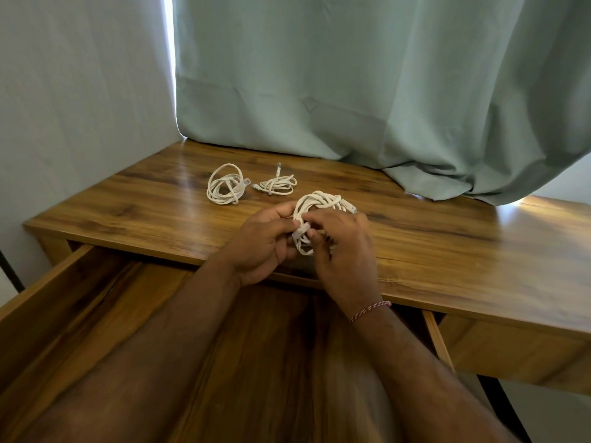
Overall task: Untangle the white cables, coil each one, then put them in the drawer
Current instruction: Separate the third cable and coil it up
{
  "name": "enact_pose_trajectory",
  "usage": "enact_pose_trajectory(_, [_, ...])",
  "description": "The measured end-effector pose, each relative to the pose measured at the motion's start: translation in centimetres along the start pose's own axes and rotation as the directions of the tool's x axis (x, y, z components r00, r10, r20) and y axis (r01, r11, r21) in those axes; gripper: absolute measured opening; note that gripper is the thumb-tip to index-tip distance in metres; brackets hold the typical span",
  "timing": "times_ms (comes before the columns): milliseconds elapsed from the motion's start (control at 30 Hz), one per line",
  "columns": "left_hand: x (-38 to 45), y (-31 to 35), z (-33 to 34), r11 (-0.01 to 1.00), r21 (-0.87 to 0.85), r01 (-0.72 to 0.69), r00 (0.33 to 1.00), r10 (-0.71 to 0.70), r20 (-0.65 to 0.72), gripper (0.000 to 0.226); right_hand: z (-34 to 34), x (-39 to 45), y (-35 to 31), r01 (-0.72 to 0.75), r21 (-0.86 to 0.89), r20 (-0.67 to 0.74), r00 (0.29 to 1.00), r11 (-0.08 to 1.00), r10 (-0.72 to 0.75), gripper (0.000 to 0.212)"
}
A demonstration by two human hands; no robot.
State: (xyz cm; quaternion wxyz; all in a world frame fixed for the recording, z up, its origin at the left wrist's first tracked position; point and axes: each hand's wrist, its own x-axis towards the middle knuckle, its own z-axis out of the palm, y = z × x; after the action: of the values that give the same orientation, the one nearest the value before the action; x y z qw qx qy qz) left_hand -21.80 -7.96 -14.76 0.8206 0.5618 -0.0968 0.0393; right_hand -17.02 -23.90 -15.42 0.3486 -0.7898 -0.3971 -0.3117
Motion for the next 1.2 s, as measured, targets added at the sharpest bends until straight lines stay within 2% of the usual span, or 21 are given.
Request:
enact_pose_trajectory(100, [-0.1,0.1,-0.2,0.999,-0.041,-0.004,1.000,0.004,0.000,0.036,-0.3,0.2,0.1,0.030,-0.005,0.016,0.999,1.000,-0.030,0.021])
enact_pose_trajectory(200, [0.0,0.0,0.1,1.000,-0.029,-0.011,0.999,0.010,-0.042,0.032,-0.8,0.1,0.0,0.004,-0.081,0.001,1.000,0.997,-0.004,0.014])
enact_pose_trajectory(267, [0.3,-0.4,0.4,0.995,0.082,-0.048,0.993,0.056,-0.102,0.029,-0.8,-0.2,-0.1,-0.039,-0.026,-0.060,0.998,0.999,0.037,0.012])
enact_pose_trajectory(300, [0.5,-0.7,0.7,0.974,0.208,-0.092,0.983,0.122,-0.137,0.027,-0.9,-0.3,-0.2,-0.072,0.048,-0.095,0.992,0.996,0.077,0.012])
enact_pose_trajectory(333, [0.6,-1.1,0.9,0.914,0.379,-0.143,0.960,0.221,-0.170,0.024,-1.0,-0.3,-0.5,-0.110,0.134,-0.119,0.985,0.985,0.127,0.012])
enact_pose_trajectory(367, [0.8,-1.4,1.1,0.808,0.561,-0.179,0.925,0.333,-0.184,0.022,-1.1,-0.2,-1.0,-0.148,0.218,-0.127,0.976,0.965,0.179,0.012])
enact_pose_trajectory(433, [1.0,-2.0,1.4,0.540,0.818,-0.200,0.852,0.508,-0.127,0.021,-1.8,0.2,-1.9,-0.217,0.367,-0.117,0.954,0.904,0.276,0.010])
enact_pose_trajectory(500, [0.9,-2.5,1.7,0.359,0.912,-0.198,0.827,0.560,-0.041,0.020,-3.0,0.8,-2.4,-0.276,0.499,-0.121,0.917,0.822,0.381,0.007])
enact_pose_trajectory(567, [0.8,-2.7,2.1,0.300,0.937,-0.180,0.851,0.525,-0.004,0.020,-4.1,1.4,-2.1,-0.306,0.580,-0.150,0.871,0.755,0.468,0.010])
enact_pose_trajectory(633, [0.7,-2.8,2.3,0.301,0.931,-0.207,0.891,0.451,0.053,0.021,-4.6,1.8,-1.4,-0.356,0.634,-0.153,0.812,0.686,0.563,0.013])
enact_pose_trajectory(733, [0.2,-2.5,2.2,0.349,0.907,-0.234,0.932,0.347,0.107,0.022,-4.1,1.9,-0.3,-0.515,0.677,-0.044,0.685,0.526,0.727,0.017])
enact_pose_trajectory(833, [0.2,-2.3,1.9,0.415,0.875,-0.249,0.919,0.385,0.079,0.018,-3.1,2.0,0.7,-0.679,0.629,0.135,0.575,0.378,0.807,0.004])
enact_pose_trajectory(900, [0.1,-2.4,2.1,0.456,0.856,-0.244,0.900,0.435,0.025,0.022,-2.8,1.9,0.8,-0.734,0.601,0.233,0.539,0.316,0.809,0.004])
enact_pose_trajectory(1000, [0.2,-2.7,2.4,0.487,0.846,-0.216,0.864,0.499,-0.066,0.025,-2.8,1.7,0.2,-0.741,0.604,0.324,0.563,0.292,0.760,0.015])
enact_pose_trajectory(1067, [0.4,-2.7,2.4,0.462,0.867,-0.188,0.815,0.565,-0.125,0.019,-2.7,1.4,-0.2,-0.717,0.626,0.375,0.623,0.308,0.687,0.026])
enact_pose_trajectory(1133, [0.5,-2.7,2.3,0.449,0.873,-0.191,0.768,0.622,-0.152,0.018,-2.4,1.2,-0.3,-0.692,0.617,0.412,0.689,0.374,0.595,0.031])
enact_pose_trajectory(1200, [0.6,-2.8,2.1,0.438,0.878,-0.191,0.740,0.652,-0.164,0.020,-2.0,0.9,-0.3,-0.675,0.576,0.455,0.733,0.461,0.505,0.028])
